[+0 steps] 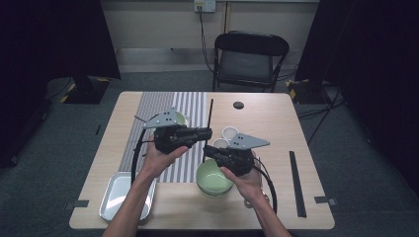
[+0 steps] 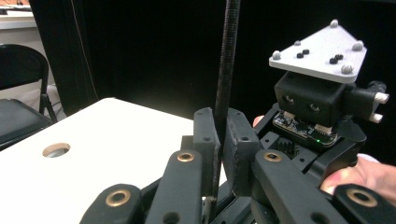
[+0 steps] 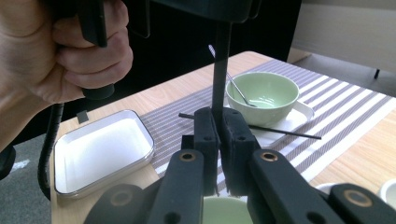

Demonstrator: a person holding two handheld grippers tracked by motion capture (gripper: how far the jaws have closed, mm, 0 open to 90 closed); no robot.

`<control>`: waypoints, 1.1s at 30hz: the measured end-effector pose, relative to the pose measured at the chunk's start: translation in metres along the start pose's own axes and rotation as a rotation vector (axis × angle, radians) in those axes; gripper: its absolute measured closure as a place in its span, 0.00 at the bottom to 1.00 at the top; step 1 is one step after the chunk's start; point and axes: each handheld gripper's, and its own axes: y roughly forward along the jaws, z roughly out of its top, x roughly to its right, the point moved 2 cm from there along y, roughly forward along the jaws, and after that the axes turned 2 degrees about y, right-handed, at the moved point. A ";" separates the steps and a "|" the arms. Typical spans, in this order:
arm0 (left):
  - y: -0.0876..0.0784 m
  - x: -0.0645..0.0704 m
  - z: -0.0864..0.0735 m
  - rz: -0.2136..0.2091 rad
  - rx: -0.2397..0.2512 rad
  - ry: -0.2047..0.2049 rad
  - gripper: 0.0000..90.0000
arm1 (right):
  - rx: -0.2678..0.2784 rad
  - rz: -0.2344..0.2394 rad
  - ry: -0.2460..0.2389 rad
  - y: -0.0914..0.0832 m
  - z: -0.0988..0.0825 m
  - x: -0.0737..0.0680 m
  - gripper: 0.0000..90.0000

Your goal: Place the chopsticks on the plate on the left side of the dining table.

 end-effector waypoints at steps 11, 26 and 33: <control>-0.006 -0.004 0.012 -0.023 0.033 -0.003 0.95 | -0.006 0.016 0.014 0.005 -0.010 0.004 0.94; 0.008 0.001 -0.007 -0.038 0.000 0.009 0.94 | 0.001 0.007 0.009 -0.001 0.001 0.000 0.95; 0.000 -0.003 0.005 -0.035 0.025 0.007 0.94 | -0.003 0.018 0.020 0.002 -0.006 0.004 0.85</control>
